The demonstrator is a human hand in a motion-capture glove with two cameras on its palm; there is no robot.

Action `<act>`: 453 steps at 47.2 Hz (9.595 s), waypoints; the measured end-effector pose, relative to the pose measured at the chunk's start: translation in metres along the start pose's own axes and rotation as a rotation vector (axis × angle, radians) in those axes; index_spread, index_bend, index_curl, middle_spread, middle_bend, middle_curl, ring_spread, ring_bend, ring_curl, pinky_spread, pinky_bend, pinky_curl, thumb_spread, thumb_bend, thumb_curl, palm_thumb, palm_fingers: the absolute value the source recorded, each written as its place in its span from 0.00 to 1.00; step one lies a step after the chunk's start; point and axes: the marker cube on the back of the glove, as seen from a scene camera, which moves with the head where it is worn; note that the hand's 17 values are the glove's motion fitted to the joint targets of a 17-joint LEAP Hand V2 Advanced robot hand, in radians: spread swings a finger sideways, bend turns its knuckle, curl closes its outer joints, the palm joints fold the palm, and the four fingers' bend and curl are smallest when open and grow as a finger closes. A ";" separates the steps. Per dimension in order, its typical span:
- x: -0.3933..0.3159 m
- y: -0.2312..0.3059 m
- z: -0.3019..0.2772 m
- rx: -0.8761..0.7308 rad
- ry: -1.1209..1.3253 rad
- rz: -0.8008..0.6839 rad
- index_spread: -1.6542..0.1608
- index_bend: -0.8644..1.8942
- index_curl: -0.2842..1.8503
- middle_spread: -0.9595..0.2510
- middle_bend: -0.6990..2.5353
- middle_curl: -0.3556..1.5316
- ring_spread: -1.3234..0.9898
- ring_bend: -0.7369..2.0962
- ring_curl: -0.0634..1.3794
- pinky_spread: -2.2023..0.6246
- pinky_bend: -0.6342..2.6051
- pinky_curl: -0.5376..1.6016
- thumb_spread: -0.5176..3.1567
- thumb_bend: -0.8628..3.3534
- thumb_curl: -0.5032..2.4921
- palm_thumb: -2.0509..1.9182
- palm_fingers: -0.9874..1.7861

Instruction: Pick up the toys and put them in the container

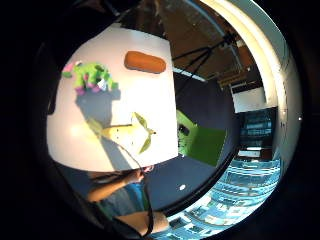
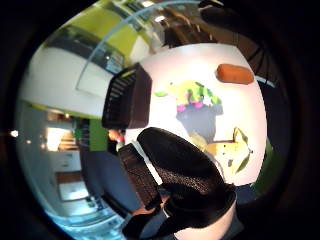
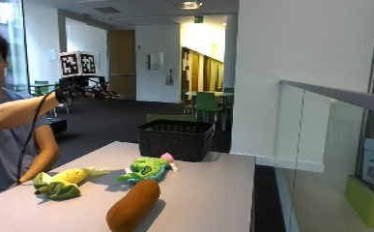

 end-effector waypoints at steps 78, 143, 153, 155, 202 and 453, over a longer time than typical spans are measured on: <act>0.080 0.094 0.258 -0.169 -0.012 0.022 0.73 0.38 0.27 0.69 0.30 0.37 0.48 0.37 0.20 0.78 0.39 0.40 0.38 0.18 0.21 0.47 0.38; -0.020 -0.052 0.070 -0.044 -0.039 -0.055 0.80 0.64 0.46 0.61 0.60 0.55 0.43 0.72 0.44 0.63 0.47 0.47 0.35 0.18 0.23 0.48 0.80; -0.096 -0.100 0.032 -0.001 -0.056 -0.073 0.80 0.63 0.45 0.61 0.60 0.55 0.43 0.73 0.43 0.63 0.47 0.47 0.35 0.18 0.23 0.48 0.80; -0.117 -0.108 0.026 0.016 -0.065 -0.075 0.80 0.63 0.46 0.61 0.60 0.55 0.43 0.73 0.43 0.63 0.47 0.47 0.35 0.18 0.23 0.48 0.80; -0.300 -0.153 -0.004 0.040 -0.104 -0.375 0.72 0.39 0.36 0.65 0.37 0.41 0.46 0.63 0.30 0.69 0.57 0.47 0.38 0.17 0.21 0.47 0.49; 0.148 -0.213 0.198 -0.245 0.165 -0.085 0.70 0.34 0.34 0.64 0.32 0.42 0.47 0.56 0.21 0.78 0.54 0.42 0.37 0.20 0.24 0.51 0.36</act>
